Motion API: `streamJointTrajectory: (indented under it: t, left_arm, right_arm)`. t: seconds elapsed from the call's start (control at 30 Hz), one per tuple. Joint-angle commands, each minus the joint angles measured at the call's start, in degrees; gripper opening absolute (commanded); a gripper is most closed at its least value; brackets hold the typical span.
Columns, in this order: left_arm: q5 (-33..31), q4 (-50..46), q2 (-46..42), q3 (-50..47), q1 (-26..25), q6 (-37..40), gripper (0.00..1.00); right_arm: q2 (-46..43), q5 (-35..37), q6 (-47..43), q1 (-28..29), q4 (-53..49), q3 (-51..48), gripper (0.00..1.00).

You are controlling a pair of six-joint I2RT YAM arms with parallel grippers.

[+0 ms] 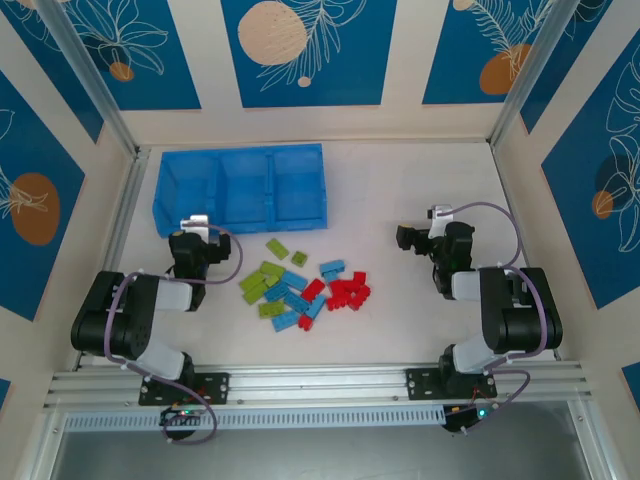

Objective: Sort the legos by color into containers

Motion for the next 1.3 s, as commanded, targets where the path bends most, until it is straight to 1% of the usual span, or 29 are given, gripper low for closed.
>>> streamJointTrajectory:
  t: [0.0, 0.63, 0.67, 0.77, 0.83, 0.9, 0.93, 0.97, 1.0, 1.03, 1.07, 1.13, 1.2, 1.27]
  left_arm:
    - [-0.51, 2.23, 0.42, 1.04, 0.79, 0.82, 1.0]
    - [-0.5, 2.38, 0.37, 0.97, 0.84, 0.73, 1.0]
    - [-0.51, 2.36, 0.33, 0.91, 0.8, 0.71, 1.0]
    - [-0.35, 2.7, 0.22, 0.67, 0.83, 0.79, 1.0]
    - [0.59, 1.9, -0.62, 0.85, 0.82, 1.16, 1.0]
    - [2.89, -3.11, -4.1, 1.86, 0.75, 2.41, 1.0]
    - [2.37, -5.83, -6.03, 2.35, 0.62, 2.47, 1.0]
    - [1.48, -8.54, -8.67, 2.3, 0.53, 2.15, 1.0]
    - [1.21, -10.25, -11.6, 1.63, 0.53, 1.59, 1.0]
    - [1.6, -11.69, -14.97, 0.89, 0.45, 0.86, 1.0]
    - [2.56, -15.13, -19.16, 0.4, 0.29, -1.09, 1.0]
    - [5.07, -24.83, -28.63, 1.29, -0.31, -6.83, 1.0]
    - [4.67, -36.48, -37.75, 3.43, -2.59, -15.24, 1.0]
    - [5.63, -45.93, -44.89, 5.96, -6.29, -20.58, 1.0]
  right_arm:
    - [0.78, -0.73, 0.67, 0.31, 1.84, 1.25, 0.99]
    - [0.58, -0.85, 0.75, 0.31, 2.21, 1.12, 0.99]
    - [-0.49, -0.58, 0.63, 0.45, 0.93, 1.39, 0.99]
    - [-8.31, 4.13, 1.71, 1.92, -8.94, 2.98, 0.99]
    - [-14.86, 7.16, 5.66, 2.83, -20.24, 5.43, 0.99]
    - [-21.7, 6.08, 9.73, 4.78, -33.22, 9.05, 1.0]
    - [-24.23, 6.56, 12.23, 6.31, -38.81, 11.15, 0.99]
    - [-26.34, 6.18, 15.42, 8.17, -47.26, 14.26, 0.99]
    - [-27.58, 4.14, 17.1, 10.23, -53.9, 17.24, 0.99]
    - [-27.78, 3.12, 18.07, 12.47, -58.92, 20.2, 0.98]
    - [-27.24, 2.48, 18.57, 15.57, -64.79, 23.53, 0.98]
    - [-24.76, 1.51, 18.24, 22.08, -72.62, 29.03, 0.99]
    - [-19.8, -1.93, 17.36, 27.68, -77.82, 34.17, 1.0]
    - [-13.44, -3.49, 16.25, 32.26, -82.58, 39.67, 1.0]
